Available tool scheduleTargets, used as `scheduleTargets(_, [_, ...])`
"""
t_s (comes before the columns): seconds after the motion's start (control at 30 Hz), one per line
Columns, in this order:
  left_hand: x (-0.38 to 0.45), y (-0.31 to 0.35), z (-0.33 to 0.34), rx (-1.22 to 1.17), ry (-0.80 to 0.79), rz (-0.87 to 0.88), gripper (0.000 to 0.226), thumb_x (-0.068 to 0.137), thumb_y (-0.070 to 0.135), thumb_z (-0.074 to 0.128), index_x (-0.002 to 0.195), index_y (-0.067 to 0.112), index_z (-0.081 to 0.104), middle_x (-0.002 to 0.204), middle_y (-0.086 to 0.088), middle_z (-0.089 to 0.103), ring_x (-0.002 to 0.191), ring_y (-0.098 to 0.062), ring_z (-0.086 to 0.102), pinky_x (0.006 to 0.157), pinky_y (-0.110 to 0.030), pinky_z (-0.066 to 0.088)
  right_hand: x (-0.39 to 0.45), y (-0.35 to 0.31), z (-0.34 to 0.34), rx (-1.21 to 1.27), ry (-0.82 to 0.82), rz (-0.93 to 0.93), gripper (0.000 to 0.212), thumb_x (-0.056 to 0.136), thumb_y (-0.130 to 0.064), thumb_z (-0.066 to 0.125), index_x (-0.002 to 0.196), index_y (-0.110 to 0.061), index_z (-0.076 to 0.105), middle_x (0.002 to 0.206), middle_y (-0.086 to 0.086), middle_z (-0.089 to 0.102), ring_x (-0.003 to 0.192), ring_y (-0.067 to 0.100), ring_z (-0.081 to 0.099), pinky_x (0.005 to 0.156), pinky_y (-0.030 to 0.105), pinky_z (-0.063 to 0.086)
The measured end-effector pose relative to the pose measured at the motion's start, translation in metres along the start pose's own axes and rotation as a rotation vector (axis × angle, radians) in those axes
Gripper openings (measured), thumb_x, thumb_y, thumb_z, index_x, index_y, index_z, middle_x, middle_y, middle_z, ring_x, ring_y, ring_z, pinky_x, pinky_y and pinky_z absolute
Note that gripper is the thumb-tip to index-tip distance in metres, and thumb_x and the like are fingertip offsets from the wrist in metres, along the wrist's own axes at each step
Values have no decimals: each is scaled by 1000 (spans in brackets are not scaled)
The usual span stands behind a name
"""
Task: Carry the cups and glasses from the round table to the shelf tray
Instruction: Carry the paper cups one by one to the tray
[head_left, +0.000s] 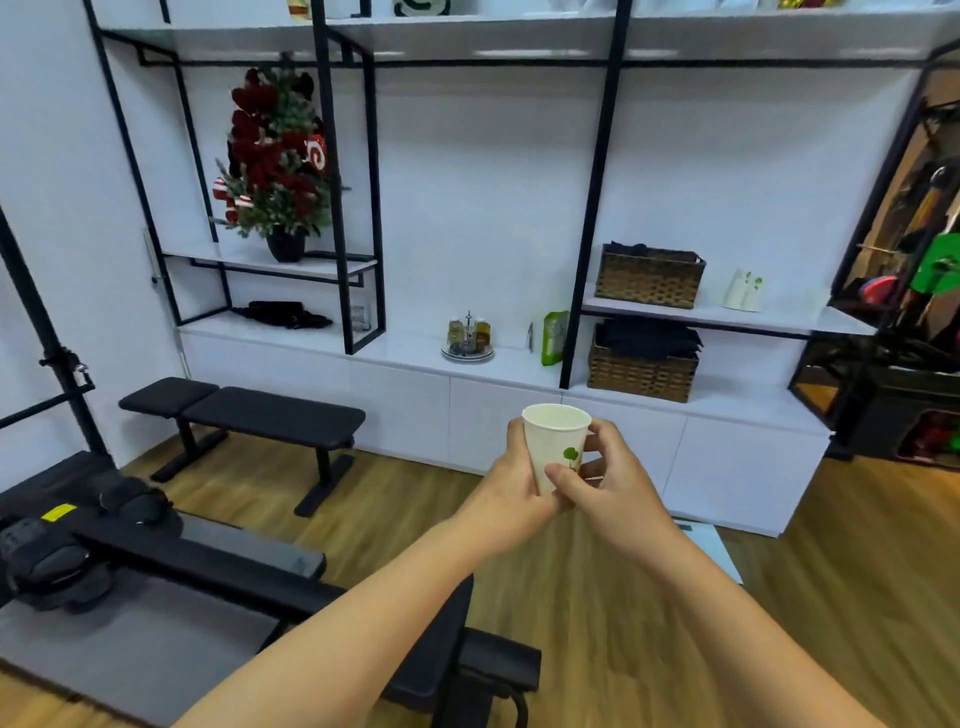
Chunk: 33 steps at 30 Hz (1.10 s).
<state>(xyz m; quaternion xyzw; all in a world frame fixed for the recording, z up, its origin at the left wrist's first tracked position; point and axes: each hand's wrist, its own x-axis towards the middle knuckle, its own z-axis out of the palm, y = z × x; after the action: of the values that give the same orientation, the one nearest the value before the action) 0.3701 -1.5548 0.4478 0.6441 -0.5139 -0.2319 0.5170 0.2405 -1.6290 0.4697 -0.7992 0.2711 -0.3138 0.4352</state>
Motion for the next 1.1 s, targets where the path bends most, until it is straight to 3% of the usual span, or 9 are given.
scheduleTargets(0.1, [67, -10, 13, 22, -24, -1, 71, 84, 37, 74, 134, 39, 24, 123, 14, 61, 112, -5, 63, 97, -40, 57, 56, 29, -21, 11, 0, 21, 59, 94, -28, 68, 144, -29, 36, 126, -9, 55, 103, 4, 60, 72, 14, 51])
scheduleTargets(0.23, [157, -35, 42, 86, -62, -13, 77, 79, 42, 74, 135, 41, 22, 127, 9, 59, 116, -10, 62, 97, -44, 56, 125, 81, -53, 14, -3, 44, 62, 93, -29, 70, 143, -31, 35, 128, -10, 54, 106, 5, 59, 73, 14, 51])
scheduleTargets(0.33, [222, -47, 64, 82, -39, -13, 77, 79, 40, 74, 137, 40, 22, 128, 9, 59, 117, -9, 61, 98, -43, 56, 186, 120, -80, 36, -10, 30, 60, 91, -28, 72, 141, -31, 39, 124, -9, 57, 104, 8, 63, 80, 23, 56])
scheduleTargets(0.5, [333, -61, 92, 106, 109, 40, 69, 83, 35, 77, 137, 30, 35, 130, 11, 55, 117, -4, 57, 94, -26, 54, 303, 177, -121, 66, -76, -26, 56, 90, -27, 74, 136, -31, 42, 115, -15, 59, 96, 8, 66, 80, 30, 57])
scheduleTargets(0.57, [378, -65, 99, 144, 193, 51, 66, 80, 35, 77, 136, 33, 42, 130, 9, 53, 119, -5, 55, 95, -31, 55, 352, 195, -135, 98, -110, -24, 56, 90, -27, 73, 138, -28, 44, 116, -13, 60, 96, 11, 66, 83, 35, 57])
scheduleTargets(0.7, [462, -74, 111, 148, 307, 47, 54, 78, 29, 72, 126, 42, 49, 124, 9, 58, 117, -7, 57, 93, -40, 56, 441, 222, -157, 160, -167, -9, 51, 91, -25, 72, 136, -24, 47, 119, -7, 62, 96, 10, 65, 82, 31, 55])
scheduleTargets(0.8, [510, -83, 107, 160, 367, 29, 46, 81, 27, 70, 121, 42, 52, 117, 11, 61, 110, -6, 59, 90, -40, 57, 501, 237, -161, 190, -227, -8, 46, 91, -26, 72, 133, -25, 52, 120, -5, 66, 100, 12, 66, 90, 38, 56])
scheduleTargets(0.93, [568, -114, 92, 265, 384, -12, 50, 83, 35, 71, 128, 39, 50, 116, 12, 57, 110, 0, 52, 88, -29, 52, 566, 266, -147, 214, -284, -20, 34, 94, -31, 68, 125, -31, 56, 114, -5, 68, 96, 16, 69, 91, 42, 57])
scheduleTargets(1.1, [649, -175, 66, 288, 391, -37, 57, 81, 33, 73, 128, 49, 45, 117, 14, 57, 105, 8, 52, 78, -12, 45, 655, 310, -112, 228, -309, 8, 42, 93, -32, 69, 132, -24, 54, 112, 0, 70, 98, 20, 70, 90, 47, 58])
